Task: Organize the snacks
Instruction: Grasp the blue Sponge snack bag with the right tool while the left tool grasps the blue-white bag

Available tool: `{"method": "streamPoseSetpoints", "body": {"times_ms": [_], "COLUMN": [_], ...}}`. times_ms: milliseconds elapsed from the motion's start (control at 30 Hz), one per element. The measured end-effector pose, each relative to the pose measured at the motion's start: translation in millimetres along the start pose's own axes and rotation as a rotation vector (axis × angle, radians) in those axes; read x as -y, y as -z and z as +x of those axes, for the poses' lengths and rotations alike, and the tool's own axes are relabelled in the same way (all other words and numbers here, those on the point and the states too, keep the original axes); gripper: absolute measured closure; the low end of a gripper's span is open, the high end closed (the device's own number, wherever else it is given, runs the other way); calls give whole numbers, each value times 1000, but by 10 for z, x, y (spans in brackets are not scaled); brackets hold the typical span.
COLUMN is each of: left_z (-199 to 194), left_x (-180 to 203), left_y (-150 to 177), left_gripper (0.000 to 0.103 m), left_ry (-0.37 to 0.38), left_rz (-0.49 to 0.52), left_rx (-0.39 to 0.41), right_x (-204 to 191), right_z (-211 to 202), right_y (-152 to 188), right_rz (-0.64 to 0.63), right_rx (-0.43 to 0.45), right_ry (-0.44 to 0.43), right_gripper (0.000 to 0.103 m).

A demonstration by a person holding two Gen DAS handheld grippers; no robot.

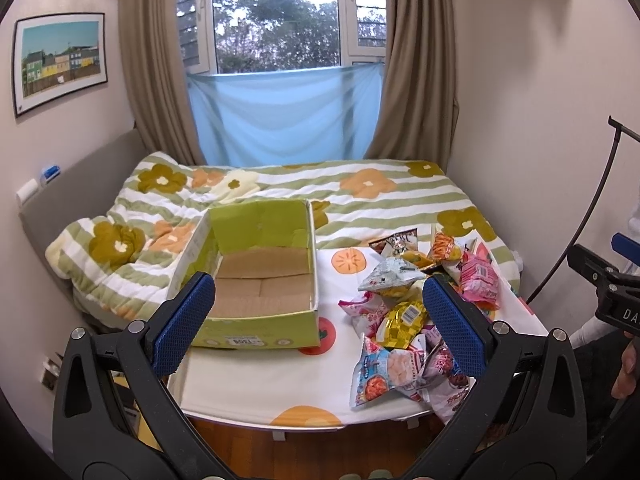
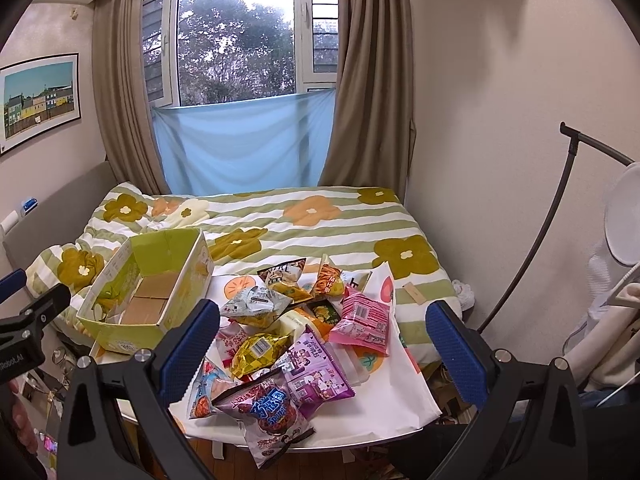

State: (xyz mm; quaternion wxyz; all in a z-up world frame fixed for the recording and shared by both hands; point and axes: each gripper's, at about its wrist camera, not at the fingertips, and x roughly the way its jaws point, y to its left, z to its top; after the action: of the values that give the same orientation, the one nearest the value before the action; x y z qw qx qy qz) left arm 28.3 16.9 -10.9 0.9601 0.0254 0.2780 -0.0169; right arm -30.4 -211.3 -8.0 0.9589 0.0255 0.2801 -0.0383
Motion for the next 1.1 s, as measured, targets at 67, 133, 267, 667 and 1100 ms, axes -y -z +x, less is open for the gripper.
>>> {"method": "streamPoseSetpoints", "body": {"times_ms": [67,133,267,667,1100], "left_z": [91,261,648,1996,2672], "left_x": [-48,-93,-134,72,393], "left_y": [17,73,262,1127,1510], "left_gripper": [0,0,0,0,1], "left_ry": [14,41,104,400,596], "left_rz": [-2,5,33,86,33], "left_rx": [-25,-77,-192,-489,-654], "right_x": [-5,-11,-25,-178,-432], "right_z": [57,140,364,1150,1709], "right_y": [25,81,227,1043,1534], "right_rz": [-4,-10,-27,-123,-255], "right_rx": [-21,-50,-121,-326,-435], "right_ry": [-6,-16,-37,-195,-391], "right_gripper": [0,0,0,0,1]}}
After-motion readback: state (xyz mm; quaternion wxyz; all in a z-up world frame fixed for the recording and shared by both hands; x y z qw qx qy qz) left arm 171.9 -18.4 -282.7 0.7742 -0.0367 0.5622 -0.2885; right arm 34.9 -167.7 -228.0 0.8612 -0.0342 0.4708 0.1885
